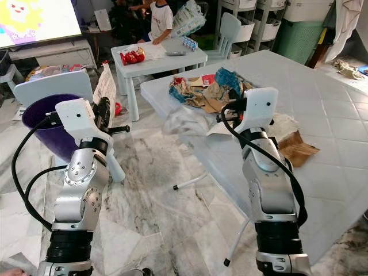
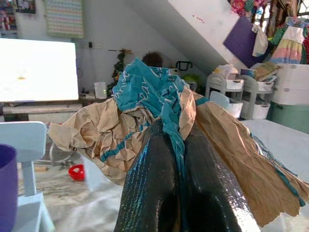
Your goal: Picking trash to rubbish bin
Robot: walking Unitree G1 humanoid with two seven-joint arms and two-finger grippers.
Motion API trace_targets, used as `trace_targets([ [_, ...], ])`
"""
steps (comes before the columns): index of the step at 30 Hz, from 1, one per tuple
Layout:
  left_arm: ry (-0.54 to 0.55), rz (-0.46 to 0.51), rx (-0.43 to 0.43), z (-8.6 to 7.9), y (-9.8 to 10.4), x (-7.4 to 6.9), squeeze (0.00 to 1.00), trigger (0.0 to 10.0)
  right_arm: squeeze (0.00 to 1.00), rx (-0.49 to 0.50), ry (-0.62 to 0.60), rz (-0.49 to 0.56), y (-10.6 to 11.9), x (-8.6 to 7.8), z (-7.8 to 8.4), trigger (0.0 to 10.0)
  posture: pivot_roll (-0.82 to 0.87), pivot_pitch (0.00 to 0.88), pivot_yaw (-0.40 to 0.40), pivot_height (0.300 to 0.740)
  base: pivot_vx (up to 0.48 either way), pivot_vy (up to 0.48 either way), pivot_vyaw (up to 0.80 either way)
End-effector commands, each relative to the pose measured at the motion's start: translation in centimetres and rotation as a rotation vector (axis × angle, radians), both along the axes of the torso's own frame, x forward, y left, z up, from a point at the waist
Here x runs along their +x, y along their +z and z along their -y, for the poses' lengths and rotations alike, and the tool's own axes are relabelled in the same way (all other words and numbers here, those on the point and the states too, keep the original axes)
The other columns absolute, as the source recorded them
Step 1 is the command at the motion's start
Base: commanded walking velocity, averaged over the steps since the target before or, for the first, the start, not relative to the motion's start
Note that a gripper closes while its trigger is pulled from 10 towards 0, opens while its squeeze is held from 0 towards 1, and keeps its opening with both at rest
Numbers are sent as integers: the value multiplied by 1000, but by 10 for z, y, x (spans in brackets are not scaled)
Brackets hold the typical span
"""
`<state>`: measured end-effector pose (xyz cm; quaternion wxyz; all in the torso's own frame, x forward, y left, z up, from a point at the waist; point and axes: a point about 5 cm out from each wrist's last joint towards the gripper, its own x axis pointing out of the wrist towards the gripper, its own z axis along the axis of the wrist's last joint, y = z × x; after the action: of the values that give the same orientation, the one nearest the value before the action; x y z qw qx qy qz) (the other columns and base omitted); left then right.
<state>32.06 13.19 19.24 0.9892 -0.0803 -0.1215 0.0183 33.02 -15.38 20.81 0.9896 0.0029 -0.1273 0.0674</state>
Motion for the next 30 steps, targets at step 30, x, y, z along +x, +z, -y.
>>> trace_targets([
  [30, -6, -6, -3, 2, 0, 2, 0, 0, 0, -11, -18, 2, 0, -2, 6, 0, -35, 0, -8, 740, 0, 349, 0],
])
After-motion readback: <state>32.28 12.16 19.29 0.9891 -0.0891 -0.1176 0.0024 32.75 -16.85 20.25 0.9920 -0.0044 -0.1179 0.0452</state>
